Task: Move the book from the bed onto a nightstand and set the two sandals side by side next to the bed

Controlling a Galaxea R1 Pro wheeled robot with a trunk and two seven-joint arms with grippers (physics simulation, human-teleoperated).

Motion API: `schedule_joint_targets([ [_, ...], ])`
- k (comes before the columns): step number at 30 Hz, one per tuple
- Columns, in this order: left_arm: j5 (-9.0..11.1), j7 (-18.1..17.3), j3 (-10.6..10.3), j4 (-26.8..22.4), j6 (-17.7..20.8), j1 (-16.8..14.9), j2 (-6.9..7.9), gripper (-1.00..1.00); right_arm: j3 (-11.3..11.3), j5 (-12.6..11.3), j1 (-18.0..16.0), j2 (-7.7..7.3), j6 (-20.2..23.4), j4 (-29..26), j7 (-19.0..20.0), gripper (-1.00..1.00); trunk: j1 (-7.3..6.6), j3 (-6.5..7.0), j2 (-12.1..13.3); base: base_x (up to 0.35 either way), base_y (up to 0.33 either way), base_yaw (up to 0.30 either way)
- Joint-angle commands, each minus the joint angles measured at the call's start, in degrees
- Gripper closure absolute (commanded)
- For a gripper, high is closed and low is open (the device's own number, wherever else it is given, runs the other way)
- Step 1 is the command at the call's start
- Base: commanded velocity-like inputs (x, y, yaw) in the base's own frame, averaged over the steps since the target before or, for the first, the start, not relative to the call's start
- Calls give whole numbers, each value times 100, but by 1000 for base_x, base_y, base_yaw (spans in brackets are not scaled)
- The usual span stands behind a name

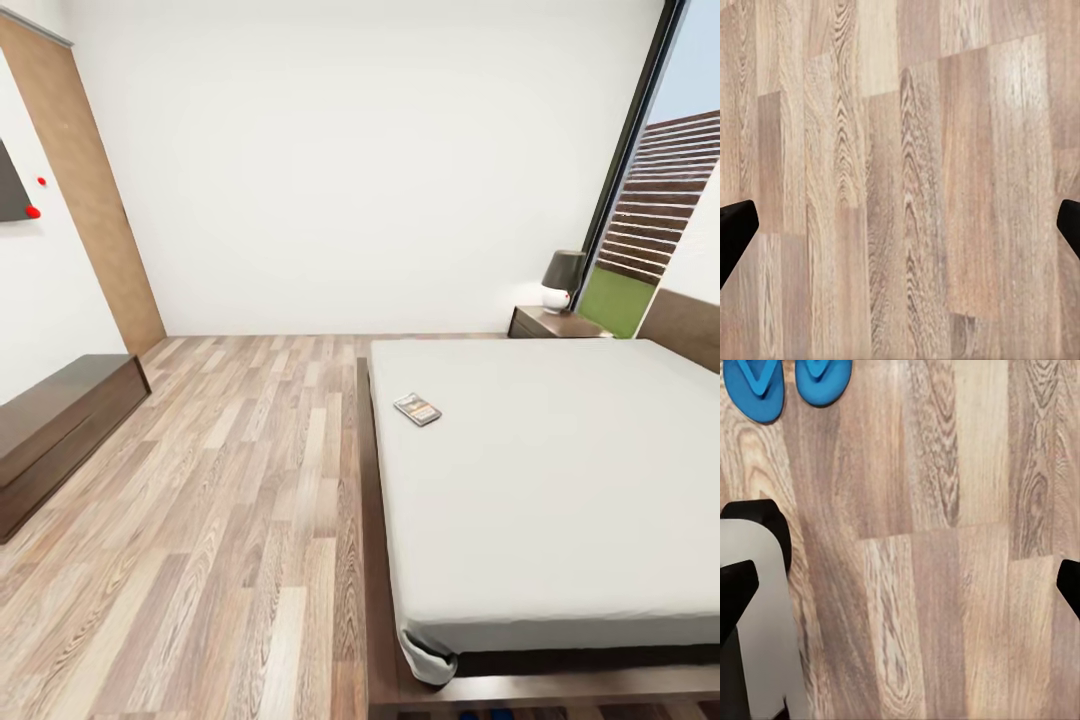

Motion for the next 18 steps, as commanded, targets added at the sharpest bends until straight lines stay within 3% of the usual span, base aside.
schedule_joint_targets([
  [1, 56, 13, -52, 2, -17, -3, 1, -100, -50, 55, -7, -2, -33, 19, 12, -100, -23, 13, 39, 0, 0, 0],
  [13, 50, -16, -52, -7, -17, -4, -16, -100, -51, 59, -8, 1, -36, 19, 12, -100, -287, 229, 520, 0, 0, 0],
  [18, 48, -26, -54, -14, -12, -4, -96, -100, -51, 58, -8, 4, -36, 19, 11, -100, -396, 318, 720, 0, 0, 0],
])
